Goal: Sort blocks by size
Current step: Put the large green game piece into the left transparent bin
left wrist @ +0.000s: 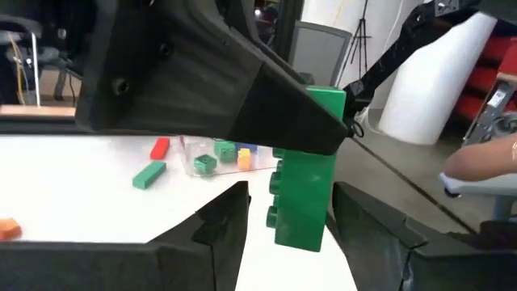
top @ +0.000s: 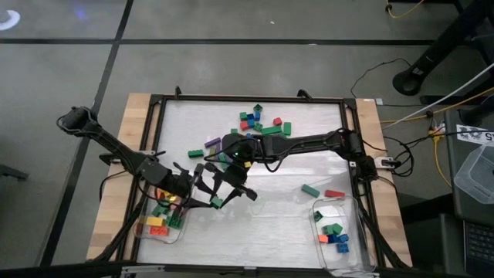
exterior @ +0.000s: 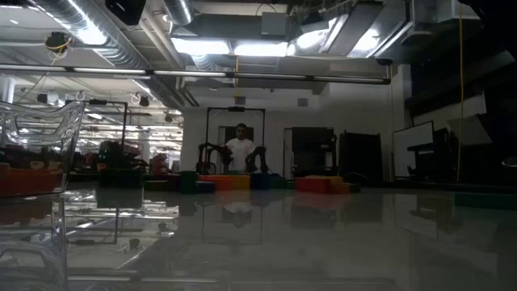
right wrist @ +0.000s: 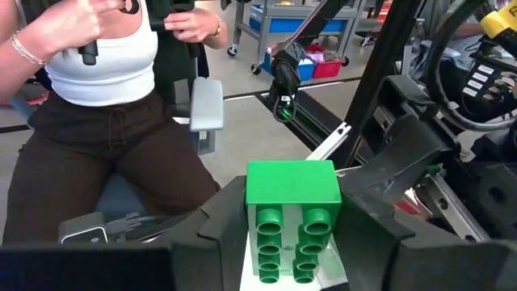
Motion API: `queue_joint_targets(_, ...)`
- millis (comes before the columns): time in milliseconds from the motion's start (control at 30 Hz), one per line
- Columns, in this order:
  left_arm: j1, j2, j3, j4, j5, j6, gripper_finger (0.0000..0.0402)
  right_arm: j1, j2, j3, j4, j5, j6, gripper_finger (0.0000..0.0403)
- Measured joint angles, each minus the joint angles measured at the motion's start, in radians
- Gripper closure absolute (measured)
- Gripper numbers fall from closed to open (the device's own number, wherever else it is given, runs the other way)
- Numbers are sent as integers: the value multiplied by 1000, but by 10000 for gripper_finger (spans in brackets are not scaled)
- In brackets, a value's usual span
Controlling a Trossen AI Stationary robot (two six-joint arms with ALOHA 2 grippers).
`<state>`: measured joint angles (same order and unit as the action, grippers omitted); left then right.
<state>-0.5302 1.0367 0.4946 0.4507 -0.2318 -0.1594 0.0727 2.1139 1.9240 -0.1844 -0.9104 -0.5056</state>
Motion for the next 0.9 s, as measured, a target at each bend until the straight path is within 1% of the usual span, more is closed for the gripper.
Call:
queue_joint_targets(133, 0, 0, 0, 0, -18, 61, 233, 0, 0, 0, 3, 2, -1, 249)
queue_joint_targets(233, 3, 0, 0, 1, -31, 76, 233, 0, 0, 0, 3, 26, -22, 249)
queue_joint_targets(533, 7, 0, 0, 3, -38, 117, 236, 0, 0, -1, 8, 38, -46, 249)
queue_joint_targets(633, 7, 0, 0, 3, -37, 124, 257, 0, 0, -1, 8, 38, -50, 249)
queue_joint_targets(833, 7, 0, 0, -2, -34, 147, 334, 0, -2, -2, 7, 35, -51, 249)
queue_joint_targets(900, 7, 0, 0, -3, -37, 155, 335, 0, -2, -2, 7, 34, -51, 249)
